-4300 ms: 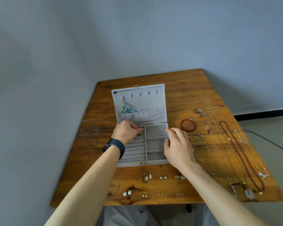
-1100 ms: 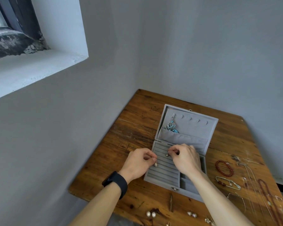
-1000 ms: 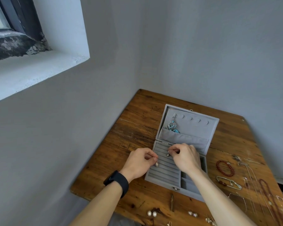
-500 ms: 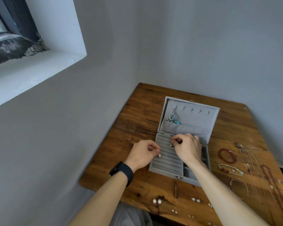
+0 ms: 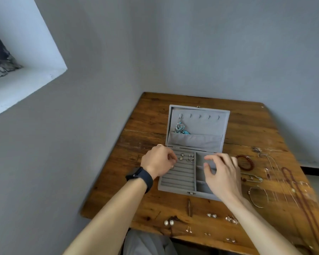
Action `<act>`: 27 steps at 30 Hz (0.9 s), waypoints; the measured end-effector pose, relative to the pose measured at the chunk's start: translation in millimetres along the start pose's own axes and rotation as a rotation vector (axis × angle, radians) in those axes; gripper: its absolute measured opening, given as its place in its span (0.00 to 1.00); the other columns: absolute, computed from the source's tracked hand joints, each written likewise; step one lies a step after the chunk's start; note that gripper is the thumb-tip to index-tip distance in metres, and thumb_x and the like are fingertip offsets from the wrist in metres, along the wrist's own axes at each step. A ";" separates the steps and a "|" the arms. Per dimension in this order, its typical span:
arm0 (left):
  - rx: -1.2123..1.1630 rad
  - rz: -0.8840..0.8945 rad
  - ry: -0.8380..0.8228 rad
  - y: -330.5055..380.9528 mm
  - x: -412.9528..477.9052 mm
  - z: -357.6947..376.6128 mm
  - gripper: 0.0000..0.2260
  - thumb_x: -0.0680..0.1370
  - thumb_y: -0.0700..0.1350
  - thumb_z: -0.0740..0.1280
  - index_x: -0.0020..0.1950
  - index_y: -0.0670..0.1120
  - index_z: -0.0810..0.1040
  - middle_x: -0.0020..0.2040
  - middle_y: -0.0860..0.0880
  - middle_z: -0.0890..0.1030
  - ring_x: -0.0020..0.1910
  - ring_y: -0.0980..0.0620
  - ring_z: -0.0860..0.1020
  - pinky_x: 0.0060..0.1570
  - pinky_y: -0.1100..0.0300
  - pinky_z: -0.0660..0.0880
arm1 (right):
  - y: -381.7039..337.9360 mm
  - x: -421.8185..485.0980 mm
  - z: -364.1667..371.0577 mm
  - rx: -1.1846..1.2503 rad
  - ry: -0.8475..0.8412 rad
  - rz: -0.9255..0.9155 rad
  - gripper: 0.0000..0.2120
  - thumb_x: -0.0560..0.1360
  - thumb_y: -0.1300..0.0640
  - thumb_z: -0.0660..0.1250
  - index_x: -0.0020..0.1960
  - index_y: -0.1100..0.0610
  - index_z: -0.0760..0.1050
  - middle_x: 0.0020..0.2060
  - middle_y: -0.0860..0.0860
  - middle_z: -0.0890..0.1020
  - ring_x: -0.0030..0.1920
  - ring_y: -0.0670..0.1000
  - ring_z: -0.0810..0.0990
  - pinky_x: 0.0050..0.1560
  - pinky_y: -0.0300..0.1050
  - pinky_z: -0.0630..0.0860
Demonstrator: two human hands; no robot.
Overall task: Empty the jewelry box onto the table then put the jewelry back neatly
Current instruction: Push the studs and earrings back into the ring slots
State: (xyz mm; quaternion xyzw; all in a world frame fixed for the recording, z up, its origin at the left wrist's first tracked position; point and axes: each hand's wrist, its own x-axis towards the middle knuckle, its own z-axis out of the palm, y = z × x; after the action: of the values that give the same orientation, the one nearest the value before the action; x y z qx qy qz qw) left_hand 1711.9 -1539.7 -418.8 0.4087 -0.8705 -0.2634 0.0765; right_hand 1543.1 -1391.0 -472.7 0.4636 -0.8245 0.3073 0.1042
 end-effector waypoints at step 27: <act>-0.153 -0.229 0.055 13.1 40.1 34.7 0.06 0.78 0.49 0.70 0.43 0.59 0.80 0.54 0.49 0.81 0.51 0.49 0.79 0.50 0.55 0.79 | 15.4 -30.6 6.8 0.020 -0.059 0.094 0.13 0.72 0.54 0.73 0.56 0.52 0.80 0.59 0.51 0.78 0.60 0.55 0.73 0.51 0.49 0.75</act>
State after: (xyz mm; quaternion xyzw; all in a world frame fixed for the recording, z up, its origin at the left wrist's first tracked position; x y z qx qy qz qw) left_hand 1664.7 -1549.2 -444.7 0.5055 -0.7930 -0.3247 0.1008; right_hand 1547.9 -1367.8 -498.3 0.4342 -0.8450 0.3063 0.0605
